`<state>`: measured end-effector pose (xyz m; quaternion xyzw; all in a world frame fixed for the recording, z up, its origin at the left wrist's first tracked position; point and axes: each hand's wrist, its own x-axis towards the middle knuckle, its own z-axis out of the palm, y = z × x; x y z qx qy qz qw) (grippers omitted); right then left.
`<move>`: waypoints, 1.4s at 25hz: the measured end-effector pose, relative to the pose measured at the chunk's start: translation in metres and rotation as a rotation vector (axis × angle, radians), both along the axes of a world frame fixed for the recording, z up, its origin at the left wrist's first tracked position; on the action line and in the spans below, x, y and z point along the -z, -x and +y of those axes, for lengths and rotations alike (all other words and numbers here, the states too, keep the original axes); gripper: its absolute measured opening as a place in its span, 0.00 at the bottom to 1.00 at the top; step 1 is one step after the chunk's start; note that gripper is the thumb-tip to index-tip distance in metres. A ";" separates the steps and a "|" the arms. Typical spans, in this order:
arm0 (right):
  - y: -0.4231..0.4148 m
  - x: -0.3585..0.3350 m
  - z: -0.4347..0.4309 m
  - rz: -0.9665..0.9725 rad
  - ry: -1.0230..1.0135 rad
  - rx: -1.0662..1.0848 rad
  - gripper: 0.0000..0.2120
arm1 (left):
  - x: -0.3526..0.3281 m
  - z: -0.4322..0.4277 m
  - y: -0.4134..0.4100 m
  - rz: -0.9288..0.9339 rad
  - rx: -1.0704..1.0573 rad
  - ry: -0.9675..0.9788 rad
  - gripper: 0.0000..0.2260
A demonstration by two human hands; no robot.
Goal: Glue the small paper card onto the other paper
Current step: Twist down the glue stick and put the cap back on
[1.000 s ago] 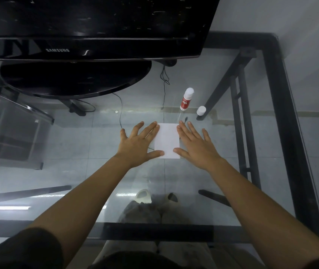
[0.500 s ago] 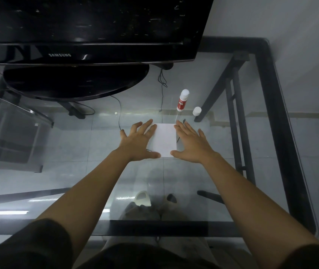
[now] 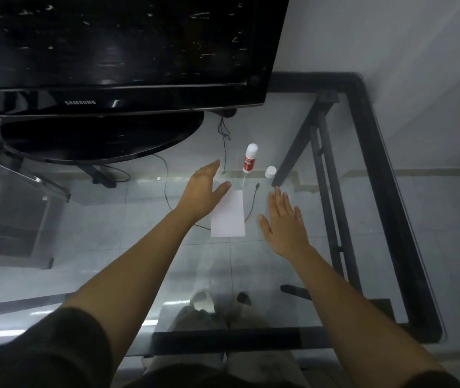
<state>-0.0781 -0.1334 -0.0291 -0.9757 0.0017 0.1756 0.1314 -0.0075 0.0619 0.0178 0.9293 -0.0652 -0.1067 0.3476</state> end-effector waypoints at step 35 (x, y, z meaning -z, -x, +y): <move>-0.058 -0.238 0.078 -0.257 -1.241 0.425 0.11 | -0.163 0.021 0.023 -0.298 -0.097 0.749 0.11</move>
